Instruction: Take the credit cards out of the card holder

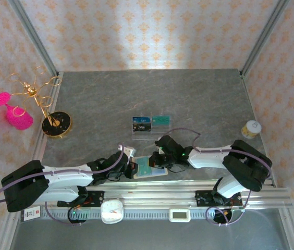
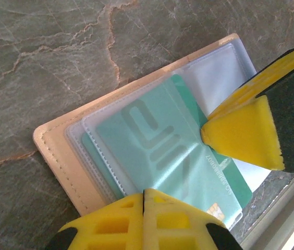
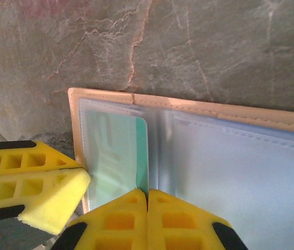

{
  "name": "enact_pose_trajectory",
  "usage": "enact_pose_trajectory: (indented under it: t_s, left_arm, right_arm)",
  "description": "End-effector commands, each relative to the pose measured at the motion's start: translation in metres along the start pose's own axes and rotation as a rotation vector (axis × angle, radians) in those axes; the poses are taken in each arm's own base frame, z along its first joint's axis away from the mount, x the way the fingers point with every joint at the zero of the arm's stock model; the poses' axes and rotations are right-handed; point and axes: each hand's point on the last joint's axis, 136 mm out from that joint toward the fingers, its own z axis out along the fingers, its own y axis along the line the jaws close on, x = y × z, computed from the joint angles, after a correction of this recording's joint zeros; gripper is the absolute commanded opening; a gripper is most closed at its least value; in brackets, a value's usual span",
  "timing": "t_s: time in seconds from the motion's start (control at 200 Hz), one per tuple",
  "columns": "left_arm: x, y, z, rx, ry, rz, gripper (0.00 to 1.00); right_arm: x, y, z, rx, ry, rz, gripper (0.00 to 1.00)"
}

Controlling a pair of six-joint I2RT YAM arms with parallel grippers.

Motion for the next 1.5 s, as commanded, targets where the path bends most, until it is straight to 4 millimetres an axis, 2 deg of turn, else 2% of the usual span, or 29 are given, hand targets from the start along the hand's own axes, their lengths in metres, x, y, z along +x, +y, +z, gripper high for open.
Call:
enact_pose_trajectory:
  t_s: [0.0,0.2,0.28,0.38,0.45,0.591,0.701,0.736,0.801,0.876,0.971,1.021,1.081,1.261,1.497]
  left_arm:
    - [0.021,0.019,-0.002,-0.048,0.050,-0.012,0.00]
    - [0.008,0.012,-0.008,-0.031,0.014,-0.003,0.00]
    - [-0.009,-0.001,-0.015,-0.003,-0.031,0.009,0.00]
    - [-0.030,-0.029,-0.021,0.073,-0.091,0.021,0.00]
    - [-0.036,-0.044,-0.017,0.114,-0.100,0.027,0.00]
    - [-0.031,-0.058,0.006,0.128,-0.058,0.055,0.00]
    - [-0.022,-0.041,0.020,0.055,-0.023,0.050,0.00]
    - [-0.018,-0.037,0.022,0.040,-0.010,0.050,0.00]
    - [-0.013,-0.034,0.022,0.035,0.005,0.048,0.00]
    - [-0.010,-0.032,0.022,0.032,0.012,0.044,0.00]
    - [-0.008,-0.030,0.021,0.030,0.019,0.042,0.00]
    - [-0.007,-0.030,0.022,0.034,0.020,0.042,0.00]
    - [-0.007,-0.030,0.022,0.034,0.021,0.039,0.00]
    - [-0.002,-0.024,0.024,0.020,0.029,0.030,0.00]
    - [0.006,-0.013,0.022,0.015,0.034,0.005,0.00]
  right_arm:
    - [0.005,-0.017,-0.009,0.066,0.003,0.045,0.00]
    - [0.004,-0.045,-0.025,0.168,-0.077,-0.020,0.00]
    - [0.003,-0.043,-0.027,0.145,-0.100,-0.047,0.00]
    - [0.000,-0.040,-0.026,0.137,-0.121,-0.075,0.00]
    - [0.000,-0.036,-0.024,0.124,-0.127,-0.092,0.00]
    - [0.002,-0.030,-0.018,0.112,-0.116,-0.111,0.00]
    - [0.003,-0.032,-0.018,0.120,-0.121,-0.109,0.00]
    - [0.003,-0.034,-0.019,0.124,-0.125,-0.107,0.03]
    - [0.004,-0.035,-0.021,0.126,-0.132,-0.102,0.08]
    - [0.005,-0.038,-0.022,0.130,-0.136,-0.100,0.08]
    - [0.005,-0.040,-0.022,0.136,-0.137,-0.095,0.14]
    - [0.006,-0.041,-0.021,0.133,-0.133,-0.096,0.11]
    - [0.006,-0.040,-0.021,0.130,-0.131,-0.096,0.00]
    - [0.003,-0.043,-0.028,0.147,-0.159,-0.076,0.00]
    - [0.010,-0.055,-0.042,0.157,-0.172,-0.035,0.00]
